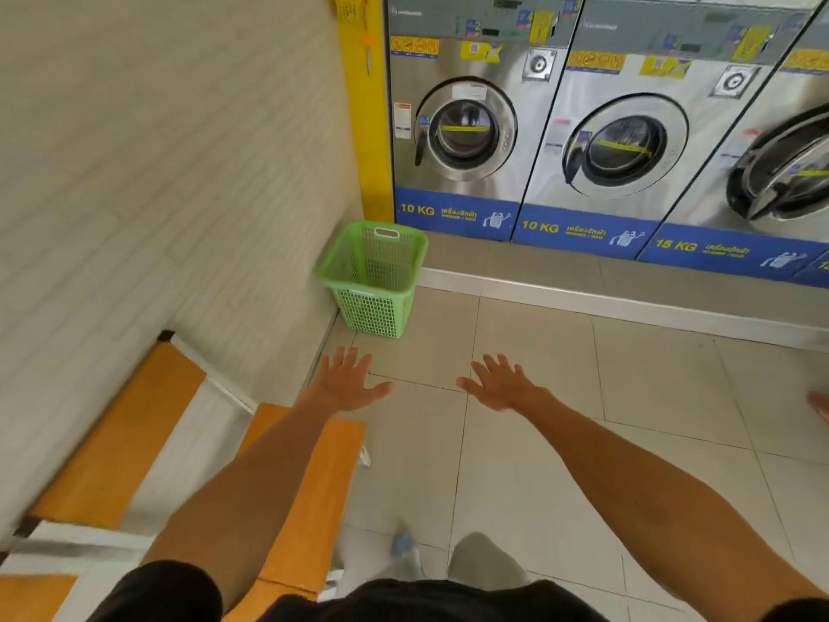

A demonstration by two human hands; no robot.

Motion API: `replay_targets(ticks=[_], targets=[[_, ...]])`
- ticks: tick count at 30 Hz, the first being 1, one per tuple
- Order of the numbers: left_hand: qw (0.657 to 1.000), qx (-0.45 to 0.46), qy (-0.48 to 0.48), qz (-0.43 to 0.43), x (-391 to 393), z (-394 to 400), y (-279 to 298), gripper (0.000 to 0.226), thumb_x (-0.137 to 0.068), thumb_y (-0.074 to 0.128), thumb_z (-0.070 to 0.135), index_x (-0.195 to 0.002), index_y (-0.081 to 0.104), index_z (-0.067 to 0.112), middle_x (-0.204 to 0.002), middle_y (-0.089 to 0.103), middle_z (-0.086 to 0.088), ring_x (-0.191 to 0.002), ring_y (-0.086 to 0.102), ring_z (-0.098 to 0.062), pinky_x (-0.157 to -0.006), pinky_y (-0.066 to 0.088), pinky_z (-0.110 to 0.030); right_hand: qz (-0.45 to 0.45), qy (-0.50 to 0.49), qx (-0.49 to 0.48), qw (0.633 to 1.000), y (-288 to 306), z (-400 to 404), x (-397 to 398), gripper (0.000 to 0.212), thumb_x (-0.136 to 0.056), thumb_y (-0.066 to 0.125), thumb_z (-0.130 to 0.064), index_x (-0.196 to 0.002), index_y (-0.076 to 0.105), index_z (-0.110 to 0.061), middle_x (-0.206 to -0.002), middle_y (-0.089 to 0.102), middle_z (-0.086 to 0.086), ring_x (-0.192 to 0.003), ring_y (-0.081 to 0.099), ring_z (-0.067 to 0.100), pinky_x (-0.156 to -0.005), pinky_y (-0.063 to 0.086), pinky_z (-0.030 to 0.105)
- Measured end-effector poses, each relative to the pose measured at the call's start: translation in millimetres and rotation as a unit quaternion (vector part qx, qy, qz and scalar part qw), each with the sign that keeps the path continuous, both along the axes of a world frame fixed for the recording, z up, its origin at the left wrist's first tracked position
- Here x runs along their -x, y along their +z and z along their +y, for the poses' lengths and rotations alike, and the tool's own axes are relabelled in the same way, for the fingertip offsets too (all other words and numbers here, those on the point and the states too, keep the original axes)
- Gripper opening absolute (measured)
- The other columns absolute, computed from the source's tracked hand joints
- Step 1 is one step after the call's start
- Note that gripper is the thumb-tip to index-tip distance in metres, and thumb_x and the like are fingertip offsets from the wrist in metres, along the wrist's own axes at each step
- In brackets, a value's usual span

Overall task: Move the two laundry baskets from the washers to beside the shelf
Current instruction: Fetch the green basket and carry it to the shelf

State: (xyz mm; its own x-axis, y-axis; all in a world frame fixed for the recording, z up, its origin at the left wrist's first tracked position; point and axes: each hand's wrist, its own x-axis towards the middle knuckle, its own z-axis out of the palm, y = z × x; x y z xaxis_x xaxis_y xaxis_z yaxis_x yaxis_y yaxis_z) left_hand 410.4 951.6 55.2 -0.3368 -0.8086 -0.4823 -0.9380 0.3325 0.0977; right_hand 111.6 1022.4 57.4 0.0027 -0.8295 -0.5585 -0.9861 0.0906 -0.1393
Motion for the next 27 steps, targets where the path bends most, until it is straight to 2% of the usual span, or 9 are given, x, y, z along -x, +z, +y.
replay_targets(ticks=[3,5,12,19,20,23,24,26,27], targets=[[1.000,-0.003,0.004,-0.006,20,-62,-1,0.104,-0.080,0.020,0.088,-0.159,0.008,0.021,-0.166,0.001,-0.013,-0.152,-0.001,-0.034,-0.121,0.003,-0.054,-0.008,-0.009,-0.007,1.000,-4,-65,18,0.080,-0.093,0.014,-0.070,-0.156,0.013,-0.021,-0.164,0.000,0.008,-0.150,-0.004,0.034,-0.119,0.003,0.055],[1.000,-0.007,0.008,-0.005,33,-106,-5,0.099,-0.084,0.024,0.084,-0.159,0.009,0.020,-0.166,0.002,-0.013,-0.152,0.000,-0.034,-0.121,0.004,-0.054,-0.009,-0.011,-0.012,1.000,-6,-112,31,0.080,-0.093,0.013,-0.070,-0.156,0.012,-0.020,-0.164,0.000,0.009,-0.150,-0.003,0.034,-0.120,0.004,0.054],[0.998,-0.024,0.064,0.017,84,-263,-37,0.104,-0.080,0.022,0.087,-0.159,0.005,0.020,-0.166,-0.001,-0.013,-0.153,-0.001,-0.034,-0.121,0.004,-0.055,-0.019,0.002,-0.024,1.000,-25,-298,86,0.082,-0.092,0.013,-0.072,-0.157,0.008,-0.022,-0.164,0.000,0.009,-0.150,-0.001,0.032,-0.120,0.004,0.053],[0.985,-0.039,0.166,0.027,133,-389,-63,0.105,-0.080,0.021,0.087,-0.159,0.004,0.020,-0.166,-0.003,-0.014,-0.153,-0.002,-0.034,-0.121,0.006,-0.057,0.008,0.101,-0.033,0.994,-34,-491,134,0.083,-0.091,0.014,-0.072,-0.157,0.011,-0.021,-0.164,0.004,0.009,-0.150,0.003,0.032,-0.120,0.008,0.052],[0.983,-0.049,0.175,0.024,137,-403,-65,0.105,-0.080,0.020,0.088,-0.159,0.003,0.020,-0.166,-0.003,-0.014,-0.153,-0.003,-0.034,-0.120,0.007,-0.057,0.013,0.112,-0.046,0.993,-37,-514,137,0.088,-0.087,0.010,-0.076,-0.157,0.011,-0.021,-0.164,0.005,0.009,-0.150,0.003,0.032,-0.120,0.009,0.052],[0.974,-0.066,0.216,0.027,147,-438,-70,0.101,-0.083,0.023,0.084,-0.159,0.001,0.021,-0.166,-0.003,-0.013,-0.152,-0.001,-0.036,-0.121,0.006,-0.057,0.023,0.149,-0.058,0.987,-49,-585,139,0.121,-0.059,-0.011,-0.091,-0.156,0.013,-0.023,-0.163,0.009,0.008,-0.149,0.009,0.032,-0.119,0.015,0.051],[0.969,-0.077,0.234,0.030,147,-449,-73,0.100,-0.084,0.024,0.083,-0.159,0.001,0.021,-0.166,-0.003,-0.013,-0.152,0.000,-0.037,-0.121,0.006,-0.056,0.027,0.159,-0.062,0.985,-53,-607,136,0.115,-0.064,-0.008,-0.090,-0.156,0.014,-0.023,-0.163,0.011,0.008,-0.149,0.011,0.032,-0.118,0.017,0.051],[0.961,-0.086,0.261,0.032,144,-472,-79,0.101,-0.083,0.026,0.084,-0.159,0.003,0.021,-0.166,0.001,-0.012,-0.152,0.004,-0.038,-0.120,0.007,-0.057,0.037,0.180,-0.070,0.981,-58,-648,126,0.088,-0.086,0.010,-0.078,-0.155,0.016,-0.023,-0.162,0.014,0.008,-0.147,0.015,0.033,-0.116,0.020,0.051],[0.957,-0.091,0.273,0.032,140,-484,-84,0.101,-0.083,0.026,0.084,-0.159,0.004,0.022,-0.166,0.002,-0.013,-0.151,0.005,-0.037,-0.120,0.008,-0.058,0.034,0.193,-0.071,0.978,-62,-668,121,0.082,-0.091,0.016,-0.073,-0.155,0.017,-0.022,-0.162,0.016,0.009,-0.147,0.017,0.033,-0.115,0.022,0.051]])
